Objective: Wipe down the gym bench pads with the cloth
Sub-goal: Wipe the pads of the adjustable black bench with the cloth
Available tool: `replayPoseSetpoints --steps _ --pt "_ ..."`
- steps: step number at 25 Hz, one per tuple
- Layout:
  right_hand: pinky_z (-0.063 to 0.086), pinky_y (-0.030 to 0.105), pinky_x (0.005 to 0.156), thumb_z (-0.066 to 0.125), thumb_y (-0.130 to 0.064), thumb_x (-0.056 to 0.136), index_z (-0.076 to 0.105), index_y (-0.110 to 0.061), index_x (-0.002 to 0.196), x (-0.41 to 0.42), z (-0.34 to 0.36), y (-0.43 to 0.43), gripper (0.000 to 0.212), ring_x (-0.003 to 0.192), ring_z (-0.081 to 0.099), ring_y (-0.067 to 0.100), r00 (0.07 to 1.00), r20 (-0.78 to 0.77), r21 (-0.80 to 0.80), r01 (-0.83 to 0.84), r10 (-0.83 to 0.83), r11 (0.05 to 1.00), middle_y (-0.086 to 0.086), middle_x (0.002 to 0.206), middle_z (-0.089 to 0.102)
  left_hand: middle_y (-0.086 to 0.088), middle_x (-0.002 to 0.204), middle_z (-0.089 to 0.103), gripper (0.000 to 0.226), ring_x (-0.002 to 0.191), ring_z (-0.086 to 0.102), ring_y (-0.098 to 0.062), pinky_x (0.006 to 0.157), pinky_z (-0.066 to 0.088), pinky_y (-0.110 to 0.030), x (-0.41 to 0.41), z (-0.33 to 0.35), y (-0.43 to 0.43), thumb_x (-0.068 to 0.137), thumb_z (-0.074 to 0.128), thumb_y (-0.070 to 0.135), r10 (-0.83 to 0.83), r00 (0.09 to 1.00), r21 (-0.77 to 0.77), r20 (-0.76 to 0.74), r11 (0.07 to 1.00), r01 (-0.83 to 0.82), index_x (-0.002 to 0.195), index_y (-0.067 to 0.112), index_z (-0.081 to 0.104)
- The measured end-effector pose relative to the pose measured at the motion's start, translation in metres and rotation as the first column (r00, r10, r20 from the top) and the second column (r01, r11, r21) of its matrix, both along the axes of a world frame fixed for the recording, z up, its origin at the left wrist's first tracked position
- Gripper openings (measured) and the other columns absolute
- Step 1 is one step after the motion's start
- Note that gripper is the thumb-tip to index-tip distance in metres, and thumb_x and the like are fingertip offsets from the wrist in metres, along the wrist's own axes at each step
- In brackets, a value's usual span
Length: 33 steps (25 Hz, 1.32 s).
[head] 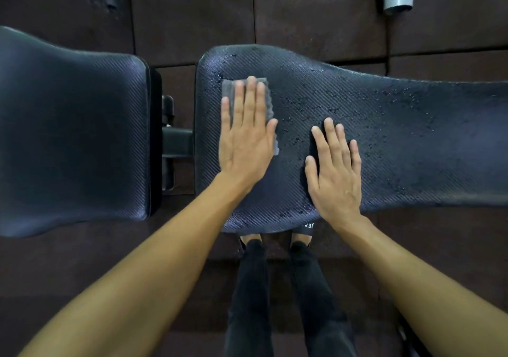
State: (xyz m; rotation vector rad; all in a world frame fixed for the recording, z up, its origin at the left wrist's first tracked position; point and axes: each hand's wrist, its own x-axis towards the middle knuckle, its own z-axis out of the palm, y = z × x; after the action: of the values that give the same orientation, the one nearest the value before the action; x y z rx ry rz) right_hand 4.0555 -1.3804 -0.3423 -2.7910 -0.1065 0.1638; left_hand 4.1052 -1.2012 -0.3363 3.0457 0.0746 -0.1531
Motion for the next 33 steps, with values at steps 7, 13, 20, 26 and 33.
replayPoseSetpoints --steps 7,13,20,26,33 --pt "0.009 0.042 0.124 0.035 -0.032 0.102 0.028 -0.020 0.155 0.002 0.003 0.000 0.056 0.153 0.011 0.016 1.000 -0.031 0.016 0.005 -0.004 1.000 0.000 0.165 0.018 -0.009 0.165 0.011 0.059 0.152 0.009 -0.024 0.124 0.011 -0.045 -0.060 0.006 0.020 0.106 0.028 0.034 -0.072 0.996 0.080 -0.048 0.994 0.076 0.156 0.006 0.014" --pt "0.011 0.043 0.124 0.034 -0.033 0.102 0.029 -0.019 0.155 0.002 0.002 0.000 0.056 0.153 0.011 0.017 1.000 -0.025 0.014 0.011 -0.011 1.000 0.000 0.165 0.018 -0.009 0.165 0.007 0.059 0.153 0.006 -0.024 0.124 0.007 -0.046 0.032 -0.001 0.036 0.106 0.020 0.036 0.135 0.991 0.039 0.010 0.990 -0.136 0.157 0.009 0.009" --pt "0.012 0.043 0.124 0.035 -0.033 0.102 0.027 -0.021 0.156 0.001 0.001 -0.001 0.056 0.153 0.010 0.015 0.999 -0.035 0.019 -0.003 0.003 1.000 -0.001 0.166 0.016 -0.008 0.166 0.000 0.059 0.153 0.000 -0.022 0.124 0.004 -0.044 0.043 -0.002 -0.025 0.106 0.011 0.036 -0.065 0.997 -0.036 -0.031 0.997 0.064 0.157 0.009 0.001" --pt "0.008 0.041 0.125 0.034 -0.034 0.102 0.026 -0.022 0.156 0.002 0.005 0.000 0.056 0.153 0.006 0.013 0.997 -0.083 0.047 0.007 -0.003 0.999 -0.003 0.166 0.014 -0.007 0.166 0.002 0.060 0.153 0.001 -0.021 0.124 0.009 -0.045 -0.044 0.008 0.016 0.106 0.018 0.036 0.011 0.996 0.039 -0.093 0.999 -0.007 0.157 0.008 0.007" --pt "0.005 0.036 0.125 0.040 -0.029 0.103 0.030 -0.023 0.155 0.005 0.012 -0.004 0.053 0.153 0.005 0.009 0.992 -0.125 0.199 0.024 0.001 0.980 -0.006 0.165 0.016 -0.007 0.166 0.007 0.059 0.153 0.004 -0.023 0.124 0.006 -0.046 0.079 -0.001 -0.004 0.105 0.016 0.037 0.129 0.991 -0.019 -0.017 0.991 -0.130 0.157 0.011 0.008"
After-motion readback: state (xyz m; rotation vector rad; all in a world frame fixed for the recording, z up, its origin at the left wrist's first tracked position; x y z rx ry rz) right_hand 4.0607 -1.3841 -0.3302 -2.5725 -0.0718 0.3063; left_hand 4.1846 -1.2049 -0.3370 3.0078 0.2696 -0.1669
